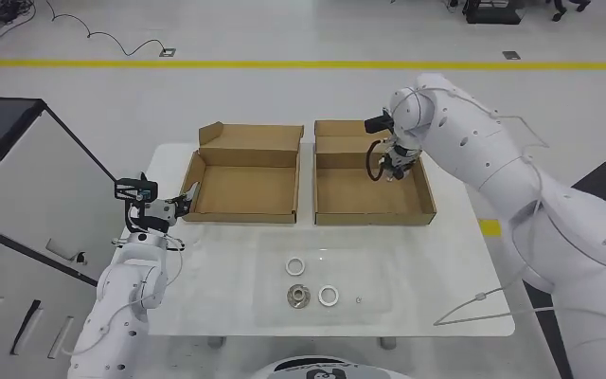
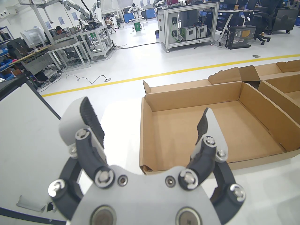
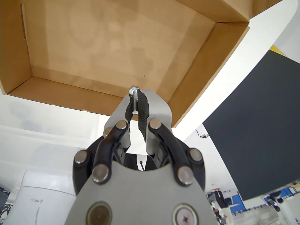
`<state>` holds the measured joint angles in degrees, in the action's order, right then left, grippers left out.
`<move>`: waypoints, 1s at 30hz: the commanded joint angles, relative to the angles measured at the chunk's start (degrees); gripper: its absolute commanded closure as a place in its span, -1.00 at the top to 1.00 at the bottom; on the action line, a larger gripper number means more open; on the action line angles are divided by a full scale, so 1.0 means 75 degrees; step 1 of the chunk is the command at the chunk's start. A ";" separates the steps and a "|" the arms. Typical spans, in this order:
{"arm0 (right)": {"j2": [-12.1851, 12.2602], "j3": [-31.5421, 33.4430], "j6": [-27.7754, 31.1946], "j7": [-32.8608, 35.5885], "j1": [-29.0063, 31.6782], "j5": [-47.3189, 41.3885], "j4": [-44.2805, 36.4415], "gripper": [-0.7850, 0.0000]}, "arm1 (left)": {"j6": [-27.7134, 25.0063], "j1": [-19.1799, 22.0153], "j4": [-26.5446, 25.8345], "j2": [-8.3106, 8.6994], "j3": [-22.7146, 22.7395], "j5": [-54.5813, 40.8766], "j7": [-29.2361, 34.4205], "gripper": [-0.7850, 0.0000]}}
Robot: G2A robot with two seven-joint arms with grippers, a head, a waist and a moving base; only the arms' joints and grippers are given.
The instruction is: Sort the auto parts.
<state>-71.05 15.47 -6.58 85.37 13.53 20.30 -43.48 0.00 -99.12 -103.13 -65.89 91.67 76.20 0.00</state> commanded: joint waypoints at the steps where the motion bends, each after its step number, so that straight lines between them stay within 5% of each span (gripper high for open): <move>1: -0.0049 -0.0006 0.0032 -0.0014 0.0050 0.0020 0.0114 -1.00 | 0.0000 0.0000 0.0000 0.0000 0.0000 0.0000 0.0000 1.00; 30: -0.0438 0.0274 0.0533 -0.1227 0.0635 0.0591 0.1179 -1.00 | 0.0000 0.0000 0.0000 0.0000 0.0000 0.0000 0.0000 1.00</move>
<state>-74.26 17.46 -2.81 76.27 18.16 24.62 -34.84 0.00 -99.12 -103.13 -65.89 91.67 76.20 0.00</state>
